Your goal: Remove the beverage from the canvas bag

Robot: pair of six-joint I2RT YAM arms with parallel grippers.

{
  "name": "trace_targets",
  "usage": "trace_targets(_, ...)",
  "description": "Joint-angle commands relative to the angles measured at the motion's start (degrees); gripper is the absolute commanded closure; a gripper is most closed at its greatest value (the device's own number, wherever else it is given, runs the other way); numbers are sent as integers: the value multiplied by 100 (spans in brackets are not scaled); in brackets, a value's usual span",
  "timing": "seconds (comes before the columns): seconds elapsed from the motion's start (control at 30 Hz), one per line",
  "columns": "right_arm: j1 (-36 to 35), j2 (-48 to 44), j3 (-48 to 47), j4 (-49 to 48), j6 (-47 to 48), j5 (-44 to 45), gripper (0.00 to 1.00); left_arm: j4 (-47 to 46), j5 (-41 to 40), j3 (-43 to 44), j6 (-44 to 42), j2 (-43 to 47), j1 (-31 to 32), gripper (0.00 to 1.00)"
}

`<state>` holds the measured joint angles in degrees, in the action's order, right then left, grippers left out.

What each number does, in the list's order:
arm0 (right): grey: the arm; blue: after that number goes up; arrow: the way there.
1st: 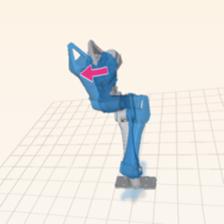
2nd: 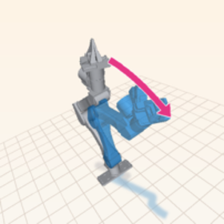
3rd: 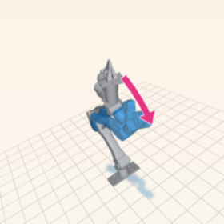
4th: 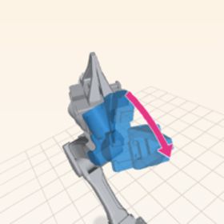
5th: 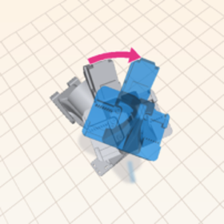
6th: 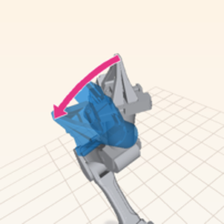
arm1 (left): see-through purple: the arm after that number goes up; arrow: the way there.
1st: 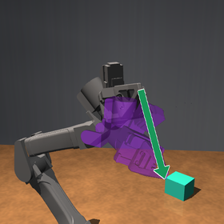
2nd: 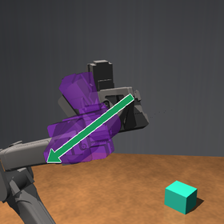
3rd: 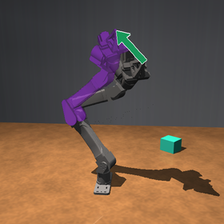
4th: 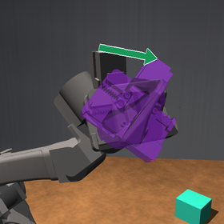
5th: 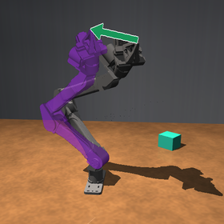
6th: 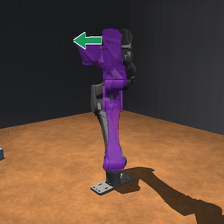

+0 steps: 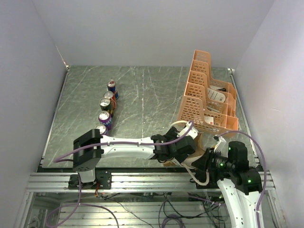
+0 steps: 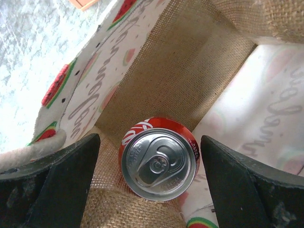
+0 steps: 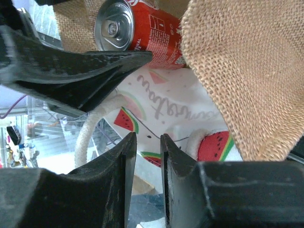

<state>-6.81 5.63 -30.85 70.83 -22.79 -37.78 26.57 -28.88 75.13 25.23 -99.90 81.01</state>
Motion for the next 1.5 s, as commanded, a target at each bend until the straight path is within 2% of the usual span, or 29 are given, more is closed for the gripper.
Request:
trace_targets(0.0, 30, 140, -271, -234, 153, 233, 73, 839, 180, 301, 220, -447, -9, 2)
trace_targets(0.17, 28, 255, -532, -425, 151, 368, 72, 1285, 436, 665, 378, -811, -54, 2)
trace_targets(0.23, 33, 314, -656, -501, 139, 445, 72, 1386, 464, 718, 429, -898, -95, 5)
trace_targets(0.43, 31, 451, -1020, -904, 82, 853, 71, 1409, 405, 747, 465, -847, -166, 29)
trace_targets(0.53, 30, 508, -1088, -1184, 1, 1008, 71, 1408, 265, 785, 444, -749, -164, 52)
trace_targets(0.83, 35, 606, -1263, -1269, 56, 1306, 67, 1127, 40, 1223, 70, -497, -169, 80)
trace_targets(0.93, 31, 748, -1372, -1285, 136, 1345, 63, 1026, 47, 1406, -40, -420, -202, 90)
trace_targets(1.03, 33, 910, -1428, -1225, 15, 1617, 60, 876, 173, 1521, -134, -322, -270, 93)
trace_targets(1.33, 31, 823, -1569, -1135, -377, 2544, 8, 776, 382, 1766, -348, -13, -445, 93)
trace_targets(1.47, 33, 771, -1520, -1150, -463, 2652, 0, 812, 347, 1786, -424, 318, -483, 93)
